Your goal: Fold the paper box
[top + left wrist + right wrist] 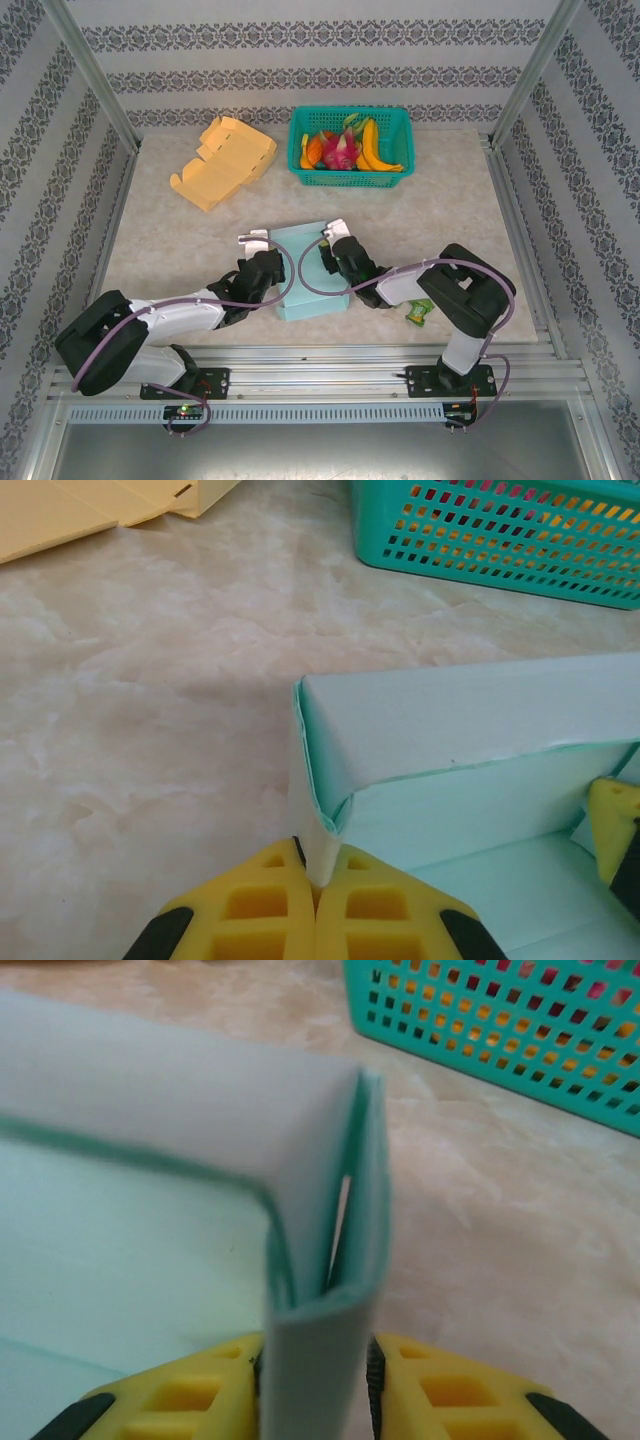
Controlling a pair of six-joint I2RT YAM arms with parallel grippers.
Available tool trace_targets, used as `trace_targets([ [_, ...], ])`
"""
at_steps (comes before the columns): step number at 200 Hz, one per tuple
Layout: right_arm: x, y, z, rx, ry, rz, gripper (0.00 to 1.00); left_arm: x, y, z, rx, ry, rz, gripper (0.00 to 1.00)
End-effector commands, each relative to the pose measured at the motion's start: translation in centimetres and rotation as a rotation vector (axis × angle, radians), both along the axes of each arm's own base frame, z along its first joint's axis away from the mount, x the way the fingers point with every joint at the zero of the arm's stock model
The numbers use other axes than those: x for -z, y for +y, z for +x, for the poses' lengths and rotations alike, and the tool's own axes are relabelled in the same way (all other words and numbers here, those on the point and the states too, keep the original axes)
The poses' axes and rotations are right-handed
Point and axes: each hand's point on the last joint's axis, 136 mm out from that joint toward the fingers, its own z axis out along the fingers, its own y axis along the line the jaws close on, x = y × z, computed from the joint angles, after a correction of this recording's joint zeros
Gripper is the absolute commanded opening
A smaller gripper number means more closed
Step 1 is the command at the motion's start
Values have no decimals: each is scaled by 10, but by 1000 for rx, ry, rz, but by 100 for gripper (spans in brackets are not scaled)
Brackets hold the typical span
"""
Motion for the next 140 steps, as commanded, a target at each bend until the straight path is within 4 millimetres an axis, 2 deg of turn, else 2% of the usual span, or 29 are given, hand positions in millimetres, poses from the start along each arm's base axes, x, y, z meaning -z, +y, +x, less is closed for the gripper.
trace_targets([
  [1, 13, 4, -2, -16, 47, 18, 35, -23, -7, 3, -12, -52, -58, 0],
  [17, 14, 2, -1, -3, 48, 17, 34, -24, -7, 3, -12, -54, -59, 0],
  [28, 15, -3, 0, 23, 41, 15, 29, -23, -6, 3, -15, -53, -55, 0],
  [48, 13, -22, 3, 118, 22, -8, 20, -21, -3, 3, -31, -49, -41, 0],
  [59, 11, -34, 4, 177, 13, -23, 19, -19, 2, 3, -50, -48, -26, 0],
  [86, 9, -69, 3, 352, 5, -82, 22, -15, 13, 4, -103, -50, 19, 0],
  [110, 8, -91, 0, 445, -2, -103, 25, -10, 19, 5, -139, -48, 62, 0],
  [126, 8, -95, -1, 452, 10, -106, 27, -7, 19, 7, -146, -44, 74, 0],
  [140, 6, -82, 0, 380, 12, -72, 32, -5, 16, 9, -142, -38, 77, 0],
])
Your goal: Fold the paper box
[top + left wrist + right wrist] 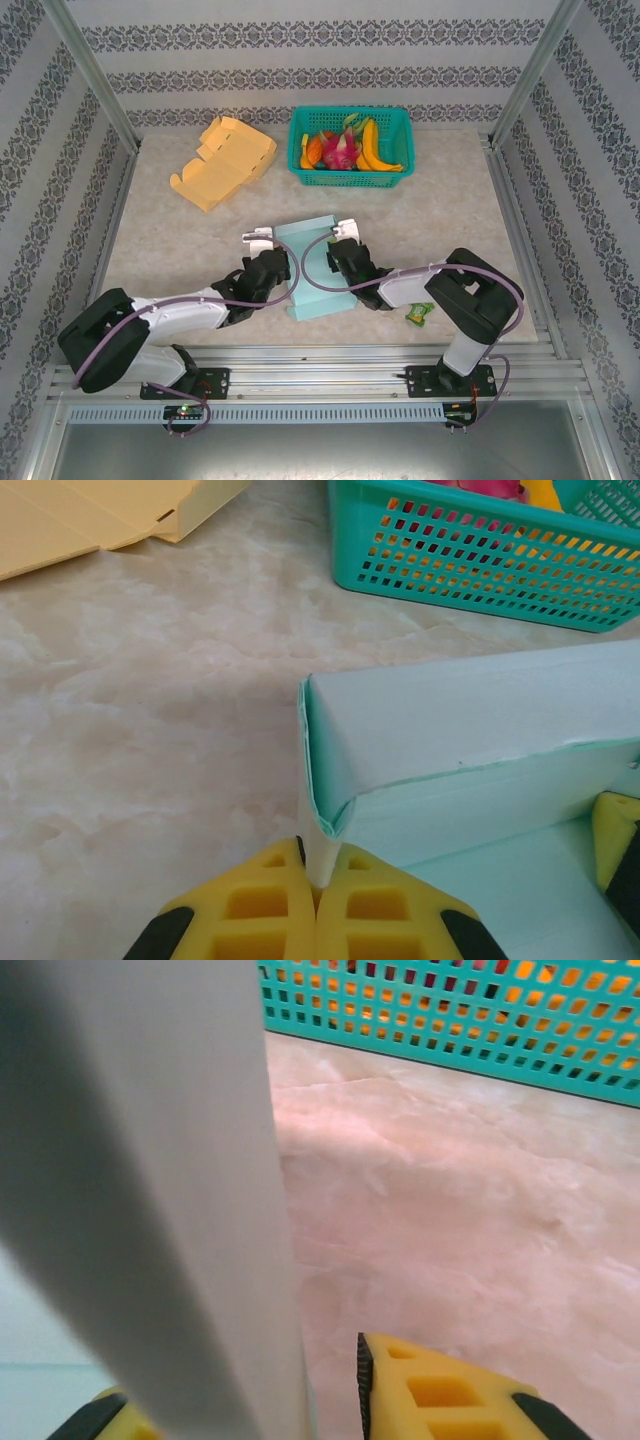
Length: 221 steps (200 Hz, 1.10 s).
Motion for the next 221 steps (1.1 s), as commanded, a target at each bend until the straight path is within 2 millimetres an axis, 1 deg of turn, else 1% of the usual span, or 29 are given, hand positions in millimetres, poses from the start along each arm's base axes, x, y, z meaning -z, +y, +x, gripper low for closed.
trace_targets([
  [1, 14, -49, 0, 152, 13, -101, 32, 6, 28, 4, -136, -10, 85, 0],
  [19, 12, -17, -6, -15, 27, -34, 41, 7, 23, 8, -131, -6, 84, 0],
  [31, 8, 2, -11, -106, 37, -2, 44, 9, 21, 10, -132, 0, 89, 0],
  [46, 4, 17, -20, -181, 40, 19, 51, 11, 19, 12, -132, 4, 95, 0],
  [58, -1, 24, -25, -224, 41, 37, 54, 13, 18, 13, -134, 10, 102, 0],
  [80, -7, 28, -33, -263, 50, 73, 56, 16, 18, 13, -138, 12, 106, 0],
  [103, -14, 23, -37, -250, 50, 91, 57, 16, 18, 14, -138, 14, 108, 0],
  [120, -18, 16, -36, -228, 42, 85, 56, 16, 17, 14, -135, 15, 104, 0],
  [151, -21, 17, -29, -251, 22, 65, 52, 17, 11, 15, -111, 21, 85, 0],
  [181, -27, 28, -18, -288, 0, 79, 48, 18, 5, 15, -85, 26, 69, 0],
  [197, -27, 33, -12, -294, -8, 67, 46, 18, 3, 15, -78, 29, 62, 0],
  [221, -21, 40, -4, -304, -13, 54, 44, 18, 2, 15, -76, 30, 58, 0],
])
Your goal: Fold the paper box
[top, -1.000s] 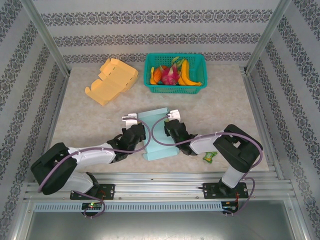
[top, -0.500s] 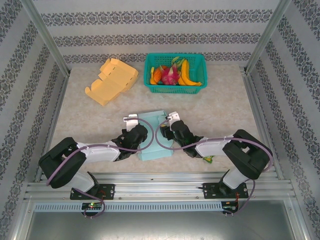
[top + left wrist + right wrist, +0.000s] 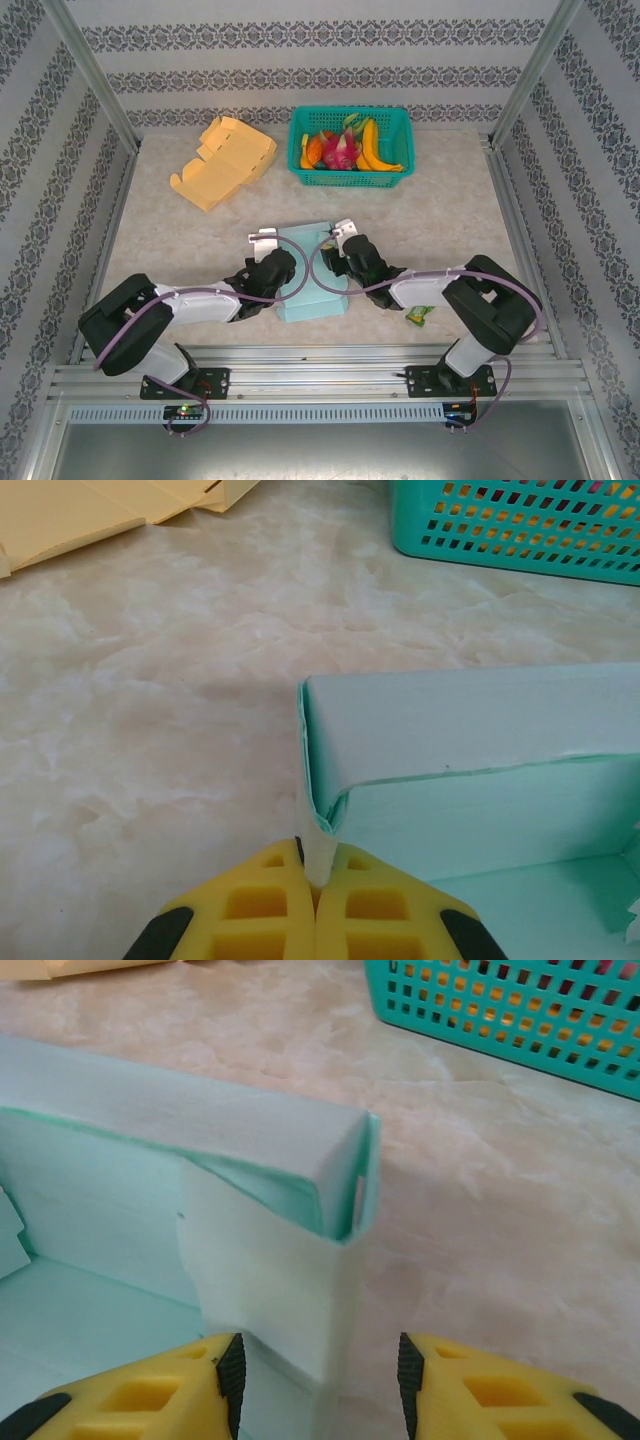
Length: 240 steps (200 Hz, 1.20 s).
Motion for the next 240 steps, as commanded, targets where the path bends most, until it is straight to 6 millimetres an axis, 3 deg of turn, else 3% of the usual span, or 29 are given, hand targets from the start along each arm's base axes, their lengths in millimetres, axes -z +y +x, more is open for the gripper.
trace_targets([
  [1, -11, 15, 13, -33, -55, 22, 44, -8, -5, 8, -8, -17, -36, 0],
  [16, -7, 12, 18, -7, -68, 7, 33, -9, -5, 8, -8, -17, -34, 0],
  [31, -1, -4, 26, 86, -72, -52, 23, -9, -1, 7, -25, -18, -19, 0],
  [70, 15, -63, 33, 358, -96, -277, 20, -8, 17, 5, -94, -31, 36, 0],
  [104, 15, -91, 29, 492, -110, -363, 25, -7, 18, 6, -107, -30, 45, 0],
  [136, 18, -78, 29, 429, -78, -324, 26, -4, 13, 7, -91, -19, 28, 0],
  [158, 31, -39, 24, 221, -36, -220, 31, -5, 10, 9, -86, -21, 16, 0],
  [180, 44, -19, 18, 124, 24, -176, 32, -5, 9, 10, -84, -20, 16, 0],
  [240, 52, -28, 20, 171, 41, -168, 30, -1, 9, 9, -86, -10, 20, 0],
])
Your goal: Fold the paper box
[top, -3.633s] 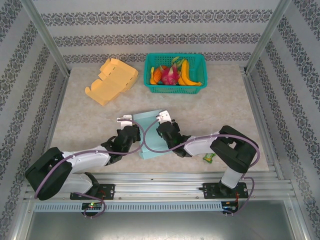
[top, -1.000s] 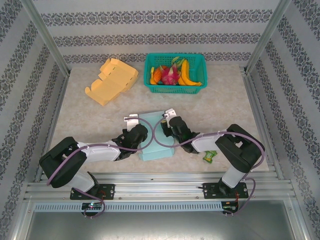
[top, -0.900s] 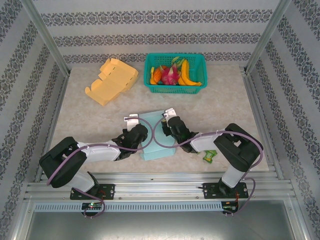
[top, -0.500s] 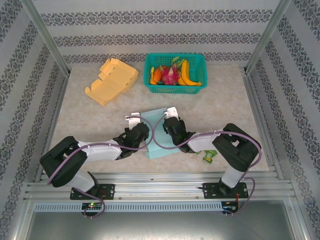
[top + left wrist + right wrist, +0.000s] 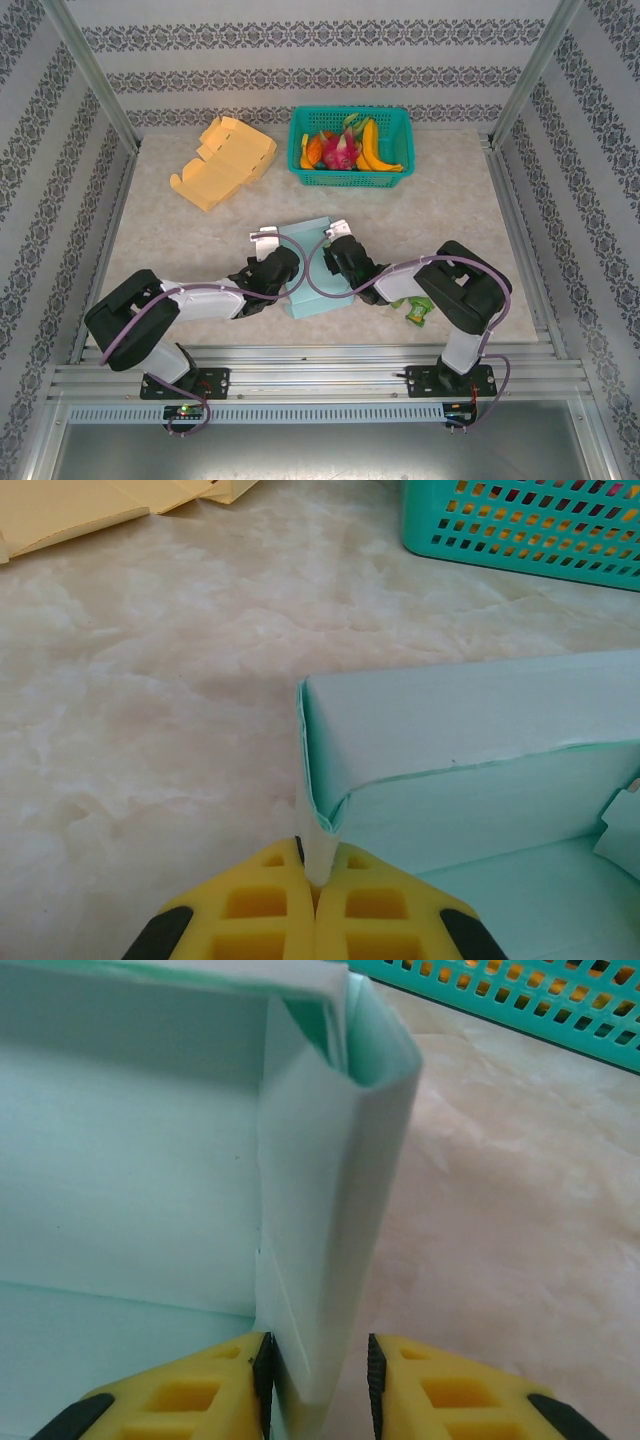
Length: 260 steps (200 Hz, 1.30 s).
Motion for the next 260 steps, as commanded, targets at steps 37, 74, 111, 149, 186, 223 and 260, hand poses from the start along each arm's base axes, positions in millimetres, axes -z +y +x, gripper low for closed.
trace_targets([
  [37, 7, -25, 8, 106, -15, -71, 29, -4, 7, 4, -39, -15, 14, 0],
  [74, 5, -14, 20, 72, -31, -35, 29, -3, 5, 4, -29, -7, 9, 0],
  [111, 7, -56, 29, 282, -31, -139, 20, -5, 15, 2, -68, -17, 39, 0],
  [149, 1, -97, 23, 459, -72, -290, 22, -9, 31, -1, -132, -38, 87, 0],
  [186, 1, -87, 22, 402, -70, -262, 25, -9, 28, 3, -132, -31, 102, 0],
  [223, 3, -32, 16, 136, 2, -12, 33, -3, 19, 6, -113, -17, 90, 0],
  [260, -1, -12, 18, 53, 54, 83, 34, -2, 10, 8, -85, -8, 66, 0],
])
